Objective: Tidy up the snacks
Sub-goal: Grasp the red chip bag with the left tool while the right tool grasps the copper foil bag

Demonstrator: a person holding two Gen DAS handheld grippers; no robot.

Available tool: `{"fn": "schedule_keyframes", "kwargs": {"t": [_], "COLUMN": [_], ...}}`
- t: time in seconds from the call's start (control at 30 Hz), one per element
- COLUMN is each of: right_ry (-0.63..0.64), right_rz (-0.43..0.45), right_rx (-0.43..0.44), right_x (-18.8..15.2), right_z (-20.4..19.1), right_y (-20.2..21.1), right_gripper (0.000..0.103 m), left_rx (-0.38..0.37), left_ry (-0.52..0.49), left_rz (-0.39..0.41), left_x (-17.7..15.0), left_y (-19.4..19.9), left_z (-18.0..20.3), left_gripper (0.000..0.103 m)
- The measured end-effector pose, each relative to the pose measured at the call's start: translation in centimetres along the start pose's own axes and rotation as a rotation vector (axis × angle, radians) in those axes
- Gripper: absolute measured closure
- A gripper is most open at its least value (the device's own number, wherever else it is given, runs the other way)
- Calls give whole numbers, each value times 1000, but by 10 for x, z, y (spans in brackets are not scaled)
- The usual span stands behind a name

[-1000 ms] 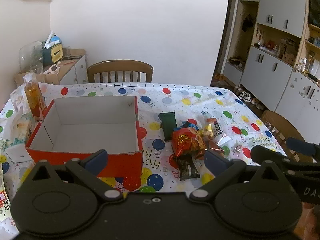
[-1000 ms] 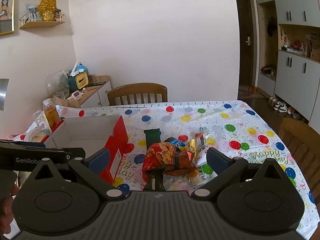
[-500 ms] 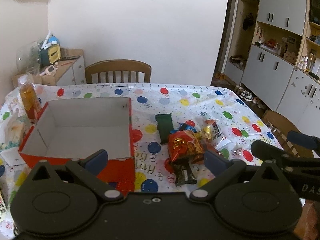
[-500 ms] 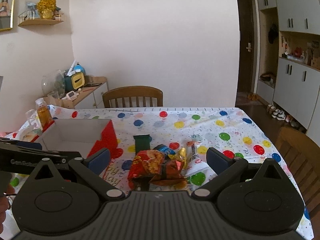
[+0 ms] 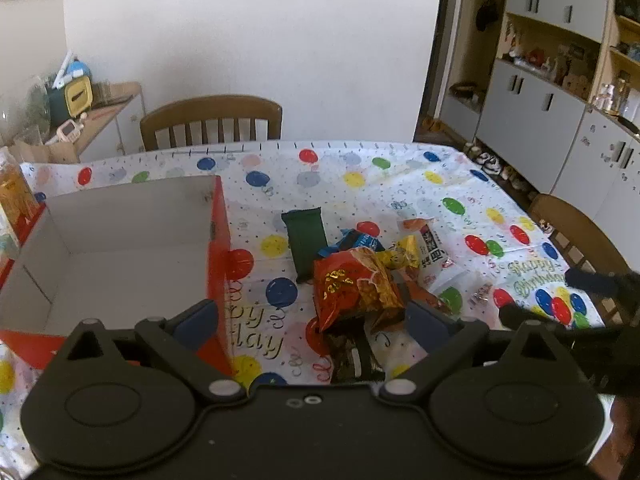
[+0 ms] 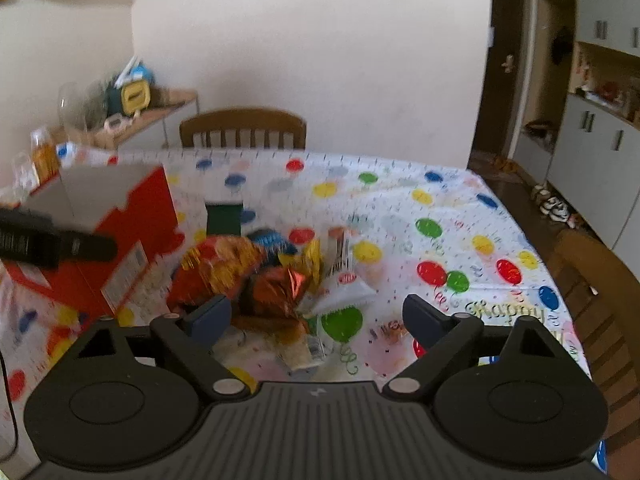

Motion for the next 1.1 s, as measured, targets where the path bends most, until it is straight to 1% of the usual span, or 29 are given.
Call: {"fn": "schedule_keyframes", "kwargs": {"t": [0.1, 0.2, 0.27, 0.37, 0.4, 0.47, 0.63, 0.67, 0.77, 0.87, 0.93, 1.07, 1.1], "right_ry": [30, 75, 97, 117, 121, 134, 180, 185, 199, 202, 195, 185, 183], "right_rz": [-23, -47, -68, -102, -112, -124, -148, -153, -158, -180, -185, -185, -182], "right_rx": [28, 66, 90, 121, 129, 149, 184, 193, 208, 212, 220, 226, 222], "right_x": [-2, -3, -4, -6, -6, -7, -11, -12, -12, -16, -16, -15, -16], "right_z": [0, -6, -11, -17, -20, -26, -40, -42, -47, -50, -52, -54, -55], "right_y": [-15, -31, -43, -59, -64, -72, -90, -93, -99, -107, -110, -114, -116], "right_gripper": [10, 17, 18, 24, 25, 25, 25, 25, 25, 25, 33, 33, 37], "left_rx": [-7, -12, -18, -26, -29, -32, -76, -88, -92, -102, -107, -122, -129], "left_ry": [15, 28, 39, 43, 40, 46, 103, 111, 121, 127, 128, 160, 172], "left_rz": [-16, -49, -76, -128, -146, -189, -288, -304, -337, -364, -378, -392, -396], "left_x": [8, 16, 22, 26, 27, 26, 22, 21, 18, 15, 13, 11, 11], "left_y": [-18, -39, -54, -78, -86, -102, -133, -138, -147, -154, -157, -161, -161], "left_z": [1, 4, 5, 9, 11, 13, 15, 16, 17, 19, 21, 21, 21], "left_gripper": [4, 6, 6, 7, 7, 11, 12, 12, 12, 13, 15, 18, 20]}}
Point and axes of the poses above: each gripper's, at about its wrist camera, not at the fingertips, and y roughly against the way its jaws point, z to its right, x to its top, the point moved 9 cm from there along -y, roughly the way its jaws point, and after that the axes turned 6 degrees about -y, right-handed, at the moved point
